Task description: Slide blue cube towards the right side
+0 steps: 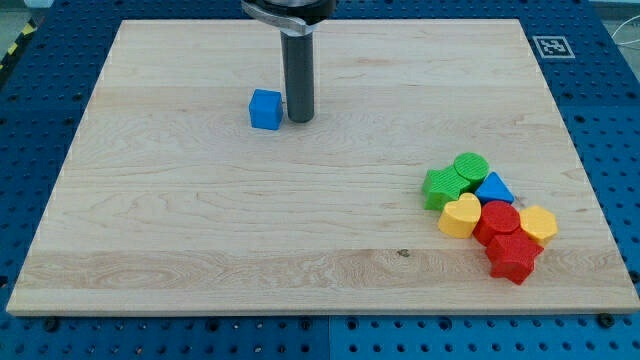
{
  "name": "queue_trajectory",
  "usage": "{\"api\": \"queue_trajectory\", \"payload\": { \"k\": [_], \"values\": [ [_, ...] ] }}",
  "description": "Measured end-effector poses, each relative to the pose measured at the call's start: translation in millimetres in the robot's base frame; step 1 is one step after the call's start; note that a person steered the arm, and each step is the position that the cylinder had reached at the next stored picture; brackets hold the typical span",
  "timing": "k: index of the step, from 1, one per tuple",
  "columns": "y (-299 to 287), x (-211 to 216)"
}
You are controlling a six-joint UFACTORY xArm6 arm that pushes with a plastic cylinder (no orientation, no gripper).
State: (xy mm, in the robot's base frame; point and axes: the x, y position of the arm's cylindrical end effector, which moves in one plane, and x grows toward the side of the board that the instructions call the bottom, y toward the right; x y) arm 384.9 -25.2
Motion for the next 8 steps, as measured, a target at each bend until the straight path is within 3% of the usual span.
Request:
{"api": "queue_trajectory", "payload": {
  "k": [2,3,5,6,8],
  "values": [
    [-12.8,55.9],
    [-58.2,48.8],
    [-113.4,-14.6],
    [-69.8,-16.6],
    [-35.8,16.8]
  ]
}}
